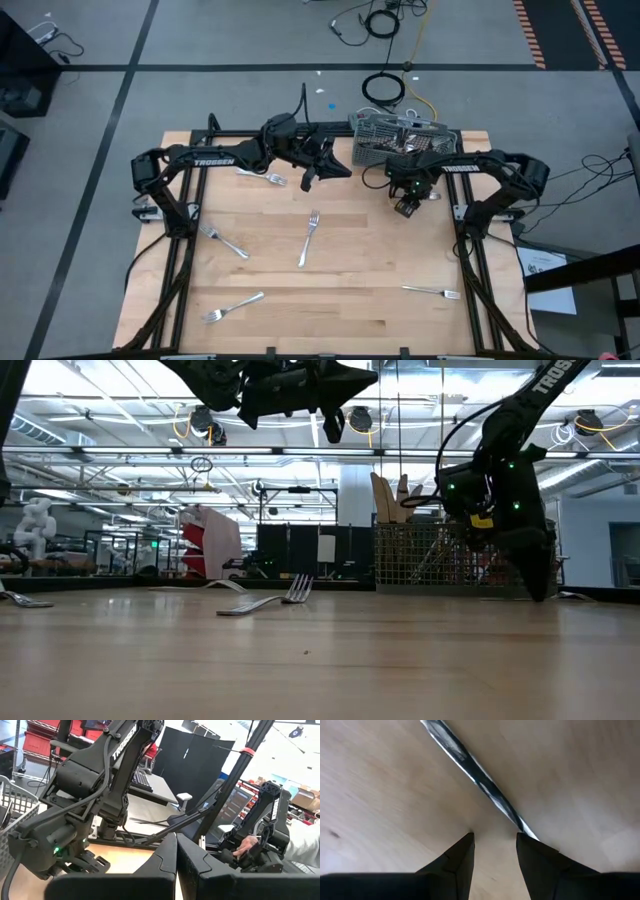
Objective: Sort silverware
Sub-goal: Put the silver spoon into the silverware basket
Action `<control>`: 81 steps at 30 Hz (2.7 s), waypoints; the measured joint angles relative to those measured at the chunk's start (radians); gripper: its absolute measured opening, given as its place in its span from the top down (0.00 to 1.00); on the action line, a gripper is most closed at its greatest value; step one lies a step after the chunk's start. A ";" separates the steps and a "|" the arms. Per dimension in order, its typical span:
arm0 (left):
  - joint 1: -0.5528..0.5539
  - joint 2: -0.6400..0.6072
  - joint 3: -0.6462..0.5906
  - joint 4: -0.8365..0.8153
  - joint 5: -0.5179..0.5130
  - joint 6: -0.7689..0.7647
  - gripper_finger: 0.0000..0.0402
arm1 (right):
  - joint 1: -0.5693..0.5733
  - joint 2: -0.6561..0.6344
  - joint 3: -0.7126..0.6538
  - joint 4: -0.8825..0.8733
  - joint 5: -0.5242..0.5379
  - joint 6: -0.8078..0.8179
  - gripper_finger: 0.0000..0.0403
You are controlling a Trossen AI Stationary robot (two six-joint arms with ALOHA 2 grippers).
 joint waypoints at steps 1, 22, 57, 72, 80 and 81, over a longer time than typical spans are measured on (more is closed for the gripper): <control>0.000 0.000 0.000 0.000 0.000 0.000 0.99 | -0.002 0.000 0.000 0.003 -0.004 0.000 0.65; -0.002 0.001 0.000 0.002 -0.028 0.009 0.99 | 0.030 -0.030 0.058 0.128 0.043 0.023 0.65; -0.002 0.001 0.000 0.000 -0.039 0.004 0.99 | 0.347 -0.092 -0.002 0.572 -0.239 0.643 0.65; -0.043 0.001 0.000 -0.081 -0.043 0.080 0.99 | 0.440 -0.261 -0.016 -0.301 0.433 1.873 0.65; -0.044 0.001 0.000 -0.079 -0.031 0.079 0.99 | 0.444 -0.203 -0.123 -0.091 0.417 2.001 0.65; -0.045 0.001 0.000 -0.079 -0.031 0.079 0.99 | 0.444 -0.194 -0.132 -0.095 0.415 2.031 0.65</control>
